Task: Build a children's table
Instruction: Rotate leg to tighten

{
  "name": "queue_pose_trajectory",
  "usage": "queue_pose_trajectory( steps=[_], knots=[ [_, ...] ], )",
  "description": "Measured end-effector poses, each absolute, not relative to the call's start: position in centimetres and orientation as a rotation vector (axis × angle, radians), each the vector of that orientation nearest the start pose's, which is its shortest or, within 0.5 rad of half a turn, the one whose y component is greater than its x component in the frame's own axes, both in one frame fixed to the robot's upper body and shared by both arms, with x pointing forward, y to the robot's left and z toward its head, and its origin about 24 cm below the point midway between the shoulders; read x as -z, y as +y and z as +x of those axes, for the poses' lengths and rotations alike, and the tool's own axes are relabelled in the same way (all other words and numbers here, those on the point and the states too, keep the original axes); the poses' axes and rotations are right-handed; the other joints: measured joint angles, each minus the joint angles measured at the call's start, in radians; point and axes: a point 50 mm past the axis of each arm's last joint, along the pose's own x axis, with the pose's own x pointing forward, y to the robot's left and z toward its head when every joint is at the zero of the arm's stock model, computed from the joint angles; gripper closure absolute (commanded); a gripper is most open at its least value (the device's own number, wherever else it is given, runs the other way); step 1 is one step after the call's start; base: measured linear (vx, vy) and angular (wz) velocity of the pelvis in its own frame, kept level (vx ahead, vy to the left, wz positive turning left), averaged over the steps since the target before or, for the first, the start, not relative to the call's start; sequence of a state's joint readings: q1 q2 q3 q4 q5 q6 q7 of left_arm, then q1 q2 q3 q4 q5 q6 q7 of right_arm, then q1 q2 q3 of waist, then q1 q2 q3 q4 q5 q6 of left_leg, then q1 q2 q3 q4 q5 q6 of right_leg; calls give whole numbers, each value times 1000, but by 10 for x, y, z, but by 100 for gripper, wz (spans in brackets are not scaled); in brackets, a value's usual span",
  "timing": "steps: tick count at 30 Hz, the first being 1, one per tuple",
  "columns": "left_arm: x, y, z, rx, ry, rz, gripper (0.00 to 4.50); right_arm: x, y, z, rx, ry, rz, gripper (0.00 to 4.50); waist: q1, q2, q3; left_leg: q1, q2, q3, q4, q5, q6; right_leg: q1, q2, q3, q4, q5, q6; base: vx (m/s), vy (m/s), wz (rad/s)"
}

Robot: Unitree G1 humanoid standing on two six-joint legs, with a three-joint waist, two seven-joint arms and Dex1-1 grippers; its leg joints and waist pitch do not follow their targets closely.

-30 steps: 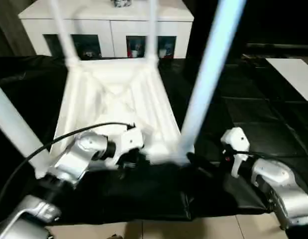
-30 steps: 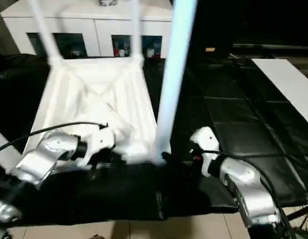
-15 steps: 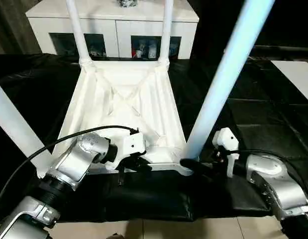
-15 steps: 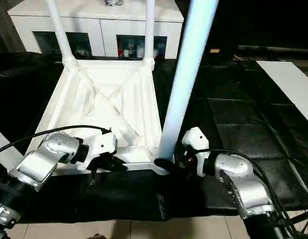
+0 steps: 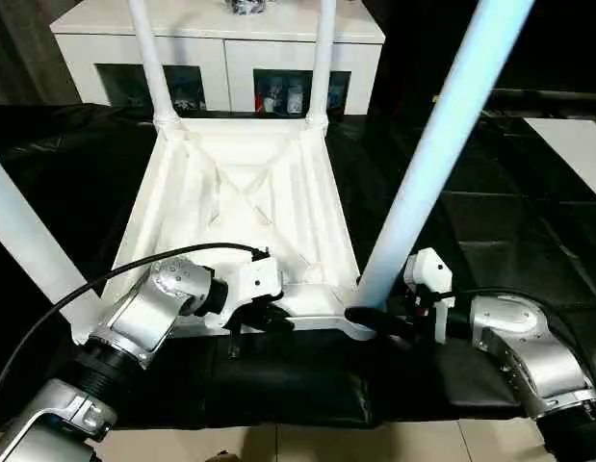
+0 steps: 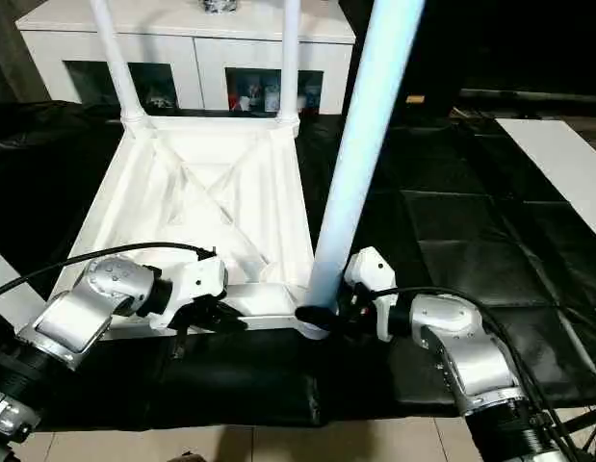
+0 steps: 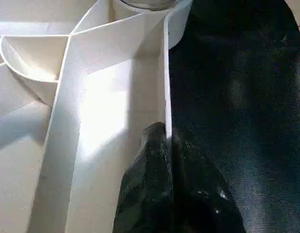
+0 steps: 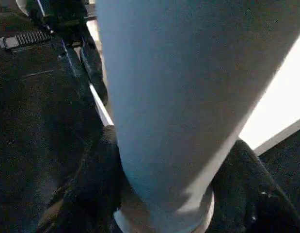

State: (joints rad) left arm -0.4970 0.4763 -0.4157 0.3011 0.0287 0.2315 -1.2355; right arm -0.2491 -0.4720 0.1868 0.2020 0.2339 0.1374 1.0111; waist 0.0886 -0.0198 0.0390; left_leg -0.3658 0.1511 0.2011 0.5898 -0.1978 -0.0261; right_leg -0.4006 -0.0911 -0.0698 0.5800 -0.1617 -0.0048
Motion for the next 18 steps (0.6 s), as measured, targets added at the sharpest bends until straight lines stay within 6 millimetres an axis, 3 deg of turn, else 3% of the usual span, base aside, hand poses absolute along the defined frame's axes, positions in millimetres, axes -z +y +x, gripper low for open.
queue_pose_trajectory(
  steps=[6, 9, 14, 17, 18],
  knots=[
    [-50, 127, 293, 1371, 519, 534, 450, -39, -162, 277, -1015, 288, -128, 233, -8, -4, -1, 8, 0, 0, 2, 0, 0, 7, 0, 0, -1, 0, -1, 0, 0, 0],
    [-46, 123, 296, 1303, 521, 512, 450, -34, -157, 283, -887, 286, -69, 238, -28, -6, 0, 17, 0, -1, 2, 0, -1, 14, 0, 0, -2, -1, 2, 0, 0, 0],
    [-43, 115, 301, 1194, 535, 456, 450, -30, -142, 294, -692, 273, -8, 243, -58, -7, 1, 16, 0, -8, 3, 0, -1, 16, 0, -8, -9, -2, 3, 0, 0, 0],
    [-41, 101, 306, 1092, 532, 441, 450, -28, -132, 305, -533, 280, 13, 245, -72, 1, 4, 16, 0, -25, 3, 0, -1, 20, -2, -32, -30, -3, 4, -40, 19, -5],
    [-40, 96, 308, 1060, 531, 436, 450, -29, -128, 310, -482, 284, 9, 246, -82, 9, 8, 16, 2, -36, 3, -1, -1, 31, -2, -49, -45, -4, 4, -61, 35, -8]
  ],
)
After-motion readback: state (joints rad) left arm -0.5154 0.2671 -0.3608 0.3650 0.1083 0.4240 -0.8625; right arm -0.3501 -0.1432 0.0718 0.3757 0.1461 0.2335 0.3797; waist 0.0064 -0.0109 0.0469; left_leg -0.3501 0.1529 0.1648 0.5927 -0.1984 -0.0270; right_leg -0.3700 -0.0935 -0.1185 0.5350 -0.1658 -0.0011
